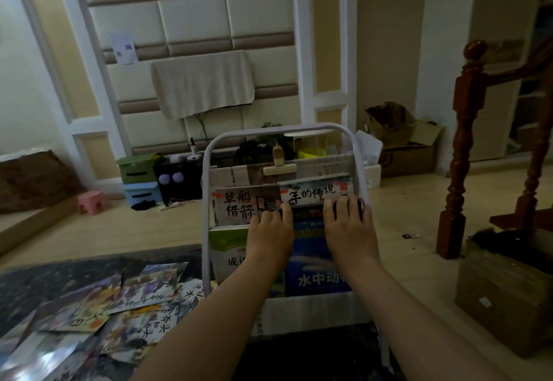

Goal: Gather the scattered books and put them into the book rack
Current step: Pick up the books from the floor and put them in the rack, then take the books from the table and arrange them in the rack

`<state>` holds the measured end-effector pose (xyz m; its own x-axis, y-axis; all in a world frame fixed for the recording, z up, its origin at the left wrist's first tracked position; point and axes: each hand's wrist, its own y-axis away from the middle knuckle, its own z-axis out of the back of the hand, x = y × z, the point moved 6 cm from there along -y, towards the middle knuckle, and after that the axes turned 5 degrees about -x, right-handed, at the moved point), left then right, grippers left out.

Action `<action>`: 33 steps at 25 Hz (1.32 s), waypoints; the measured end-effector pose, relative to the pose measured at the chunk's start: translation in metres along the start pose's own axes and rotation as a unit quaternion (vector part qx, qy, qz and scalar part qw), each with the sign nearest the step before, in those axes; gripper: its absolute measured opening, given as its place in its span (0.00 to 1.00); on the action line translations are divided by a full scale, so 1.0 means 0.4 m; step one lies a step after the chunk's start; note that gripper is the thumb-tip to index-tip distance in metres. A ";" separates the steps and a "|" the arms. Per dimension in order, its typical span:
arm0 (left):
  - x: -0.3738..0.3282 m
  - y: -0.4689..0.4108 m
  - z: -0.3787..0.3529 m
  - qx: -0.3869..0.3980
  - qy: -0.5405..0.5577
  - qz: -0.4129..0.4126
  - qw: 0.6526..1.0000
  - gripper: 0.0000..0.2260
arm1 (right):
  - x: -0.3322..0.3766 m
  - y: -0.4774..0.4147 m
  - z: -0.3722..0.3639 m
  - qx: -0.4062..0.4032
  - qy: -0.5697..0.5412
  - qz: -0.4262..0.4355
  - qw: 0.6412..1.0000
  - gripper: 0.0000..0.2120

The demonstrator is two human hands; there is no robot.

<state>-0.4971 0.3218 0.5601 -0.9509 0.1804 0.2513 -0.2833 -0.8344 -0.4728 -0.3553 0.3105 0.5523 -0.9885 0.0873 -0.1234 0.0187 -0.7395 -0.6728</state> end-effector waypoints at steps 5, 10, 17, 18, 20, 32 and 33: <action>0.006 0.003 -0.005 -0.004 0.018 -0.005 1.000 0.37 | 0.004 0.000 0.010 0.019 0.006 -0.003 1.000 0.24; 0.010 0.008 -0.007 -0.021 0.040 0.002 0.999 0.37 | 0.000 -0.001 0.007 0.013 0.012 0.009 1.000 0.24; 0.079 0.031 0.035 0.026 0.123 -0.027 0.992 0.45 | 0.009 -0.018 0.062 0.090 0.022 0.026 0.995 0.34; 0.106 0.051 0.048 0.027 0.130 -0.025 0.991 0.44 | 0.020 -0.020 0.080 0.093 0.023 0.035 0.995 0.38; 0.173 0.098 0.077 0.028 0.123 -0.011 0.992 0.41 | 0.070 -0.011 0.126 0.088 0.004 0.056 0.995 0.38; 0.627 0.541 0.022 0.073 0.100 0.098 0.987 0.25 | 0.676 0.206 0.236 0.219 -0.275 0.108 0.930 0.29; 0.644 0.577 -0.007 0.098 0.099 0.112 0.984 0.25 | 0.719 0.230 0.214 0.250 -0.279 0.103 0.922 0.30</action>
<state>-0.8077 0.1770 0.5134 -0.9978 0.0632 -0.0192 -0.0537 -0.9455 -0.3211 -0.6506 0.2106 0.5174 -0.8979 -0.3420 0.2771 0.2801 -0.9296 -0.2395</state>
